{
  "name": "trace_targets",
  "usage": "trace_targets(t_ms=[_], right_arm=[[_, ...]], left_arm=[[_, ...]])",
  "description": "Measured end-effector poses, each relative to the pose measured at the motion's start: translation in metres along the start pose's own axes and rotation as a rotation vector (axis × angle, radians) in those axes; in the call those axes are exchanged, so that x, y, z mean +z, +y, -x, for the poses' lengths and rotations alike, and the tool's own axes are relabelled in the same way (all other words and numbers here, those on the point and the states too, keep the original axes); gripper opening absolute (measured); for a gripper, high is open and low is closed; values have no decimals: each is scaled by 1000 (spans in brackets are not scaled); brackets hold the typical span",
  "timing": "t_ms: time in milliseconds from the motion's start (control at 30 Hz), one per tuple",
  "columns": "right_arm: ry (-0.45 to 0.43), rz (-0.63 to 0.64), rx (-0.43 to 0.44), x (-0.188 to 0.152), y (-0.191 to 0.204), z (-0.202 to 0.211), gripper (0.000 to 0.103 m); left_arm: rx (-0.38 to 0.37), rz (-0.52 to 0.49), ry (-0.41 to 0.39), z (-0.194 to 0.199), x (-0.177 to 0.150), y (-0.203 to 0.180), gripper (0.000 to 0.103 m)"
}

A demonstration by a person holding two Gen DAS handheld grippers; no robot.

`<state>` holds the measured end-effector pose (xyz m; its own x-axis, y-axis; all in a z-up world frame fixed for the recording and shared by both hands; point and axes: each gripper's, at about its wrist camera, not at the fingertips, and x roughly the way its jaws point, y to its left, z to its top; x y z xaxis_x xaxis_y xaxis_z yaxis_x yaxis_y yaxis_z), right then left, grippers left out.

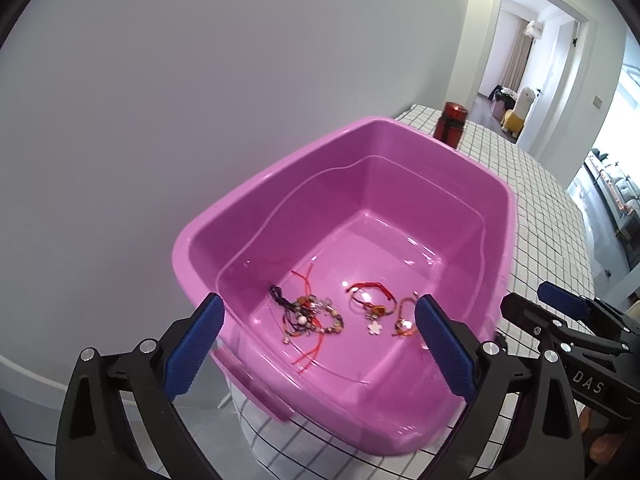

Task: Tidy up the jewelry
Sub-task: 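Withdraw both open tools from the tub back over the table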

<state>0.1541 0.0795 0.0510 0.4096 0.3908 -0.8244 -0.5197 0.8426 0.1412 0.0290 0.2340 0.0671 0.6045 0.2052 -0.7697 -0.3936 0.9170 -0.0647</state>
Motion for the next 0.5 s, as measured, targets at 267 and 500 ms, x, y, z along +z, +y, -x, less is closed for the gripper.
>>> trace_targets(t_ms=[267, 500], right_arm=[[-23, -36, -7, -40, -41, 43, 72], [-33, -71, -35, -88, -95, 84, 73]], left_arm=[[-20, -29, -14, 25, -24, -47, 96], [-37, -60, -19, 48, -53, -97, 97]])
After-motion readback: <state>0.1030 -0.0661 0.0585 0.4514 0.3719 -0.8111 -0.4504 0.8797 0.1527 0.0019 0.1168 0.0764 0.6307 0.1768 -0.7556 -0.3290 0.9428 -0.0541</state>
